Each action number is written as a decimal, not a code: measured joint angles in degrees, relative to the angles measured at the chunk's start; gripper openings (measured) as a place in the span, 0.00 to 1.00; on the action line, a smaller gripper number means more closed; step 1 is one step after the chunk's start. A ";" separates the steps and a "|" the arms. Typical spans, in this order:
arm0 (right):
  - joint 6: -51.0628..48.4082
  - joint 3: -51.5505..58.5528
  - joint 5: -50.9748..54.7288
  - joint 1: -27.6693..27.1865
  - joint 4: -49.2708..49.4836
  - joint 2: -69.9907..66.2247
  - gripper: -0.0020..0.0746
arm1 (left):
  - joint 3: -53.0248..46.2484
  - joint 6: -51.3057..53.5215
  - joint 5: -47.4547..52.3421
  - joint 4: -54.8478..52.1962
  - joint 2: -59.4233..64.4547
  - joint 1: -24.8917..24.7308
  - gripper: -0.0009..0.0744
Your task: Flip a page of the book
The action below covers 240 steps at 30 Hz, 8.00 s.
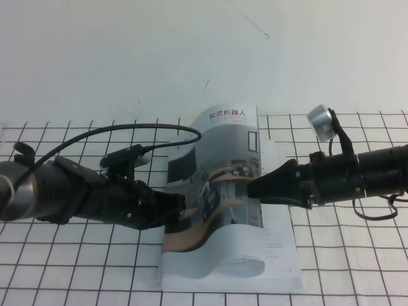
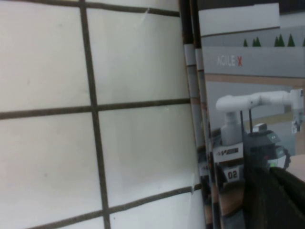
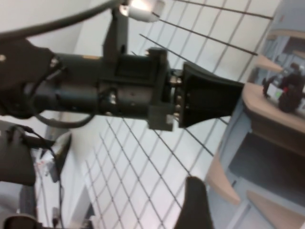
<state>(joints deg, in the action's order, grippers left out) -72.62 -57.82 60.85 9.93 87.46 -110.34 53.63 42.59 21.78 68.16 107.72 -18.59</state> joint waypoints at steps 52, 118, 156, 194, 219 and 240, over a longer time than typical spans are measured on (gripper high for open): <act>7.31 -12.01 0.38 8.58 -3.26 0.00 0.63 | -1.30 -11.14 6.76 -19.00 -32.42 0.00 0.01; 8.35 -19.26 1.98 10.43 -26.13 7.65 0.51 | -18.65 -5.62 -67.20 26.16 -26.08 -45.32 0.01; 13.01 -19.26 -6.00 10.52 -34.34 -10.96 0.03 | -18.65 6.06 -27.85 31.10 -14.30 -12.15 0.01; 22.98 -19.34 1.08 10.52 -51.67 22.25 0.03 | -18.20 21.02 -4.63 19.59 -48.64 -12.02 0.01; 60.33 -0.92 8.07 10.52 -99.26 72.87 0.03 | -18.60 -61.46 22.10 -86.18 -86.34 -12.02 0.01; 65.22 36.71 -21.99 10.52 -95.16 103.84 0.02 | -37.49 -62.74 -2.69 -94.01 -97.97 -12.02 0.01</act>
<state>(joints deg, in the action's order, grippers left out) -7.40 -21.11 38.86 20.44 -7.70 -6.49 16.14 -20.15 19.09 -25.85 9.75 -30.62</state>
